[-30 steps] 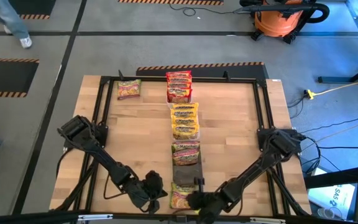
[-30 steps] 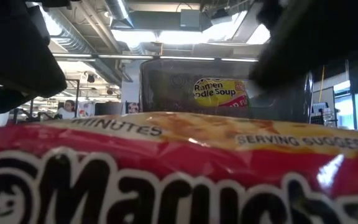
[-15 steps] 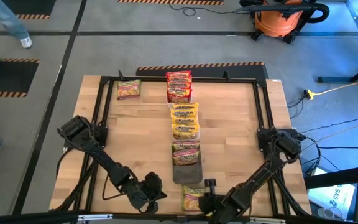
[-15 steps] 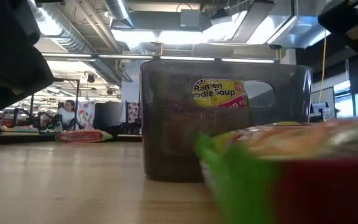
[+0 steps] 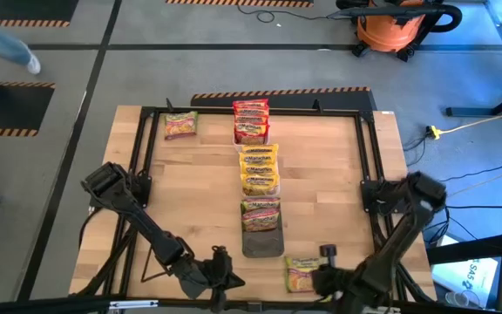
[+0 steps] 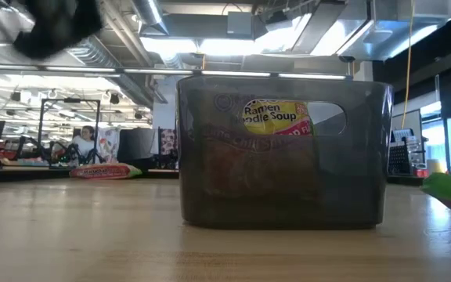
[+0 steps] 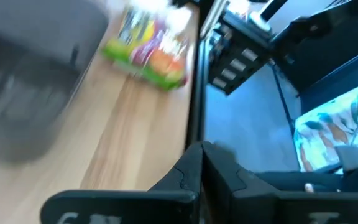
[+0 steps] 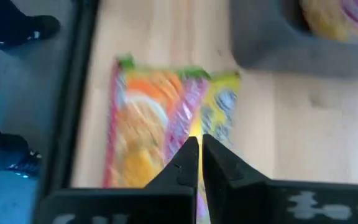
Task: Sort Maruchan noodles
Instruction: Put the green noodle pack into the black bin
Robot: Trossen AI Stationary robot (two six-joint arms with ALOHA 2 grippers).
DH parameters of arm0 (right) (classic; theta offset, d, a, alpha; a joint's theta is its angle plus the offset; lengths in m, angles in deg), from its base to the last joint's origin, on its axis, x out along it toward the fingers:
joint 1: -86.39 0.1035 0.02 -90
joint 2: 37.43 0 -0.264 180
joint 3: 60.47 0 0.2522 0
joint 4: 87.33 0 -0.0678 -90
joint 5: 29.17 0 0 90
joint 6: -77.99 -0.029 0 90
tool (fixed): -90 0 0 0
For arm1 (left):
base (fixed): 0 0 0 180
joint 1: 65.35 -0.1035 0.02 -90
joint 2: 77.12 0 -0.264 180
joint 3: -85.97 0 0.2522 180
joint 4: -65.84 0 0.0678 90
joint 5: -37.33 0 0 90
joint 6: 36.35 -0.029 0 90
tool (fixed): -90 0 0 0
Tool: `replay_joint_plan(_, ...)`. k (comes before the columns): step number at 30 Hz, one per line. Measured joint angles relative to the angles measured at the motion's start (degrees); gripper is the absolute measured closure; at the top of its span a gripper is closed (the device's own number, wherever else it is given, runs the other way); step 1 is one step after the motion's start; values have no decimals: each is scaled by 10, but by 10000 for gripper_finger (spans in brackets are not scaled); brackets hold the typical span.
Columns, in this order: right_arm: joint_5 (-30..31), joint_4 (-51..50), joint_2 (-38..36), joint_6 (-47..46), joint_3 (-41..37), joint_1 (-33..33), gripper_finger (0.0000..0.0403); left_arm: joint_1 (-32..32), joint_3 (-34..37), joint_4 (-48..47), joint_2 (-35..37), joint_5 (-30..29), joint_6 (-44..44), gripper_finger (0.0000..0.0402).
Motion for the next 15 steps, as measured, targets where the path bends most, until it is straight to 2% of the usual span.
replay_joint_plan(3, 8, 28, -56, -32, -80, 12, 402, 1, -42, -20, -1, -18, -38, 401)
replay_joint_plan(6, 16, 111, -135, -54, -175, 13, 403, 6, -89, -31, -23, -40, -77, 401)
replay_joint_plan(12, -5, 331, -256, -38, -355, -11, 403, 3, -222, -70, -123, -32, -117, 401)
replay_joint_plan(15, -14, 395, -275, -38, -407, -28, 403, 1, -293, -115, -166, -45, -122, 401)
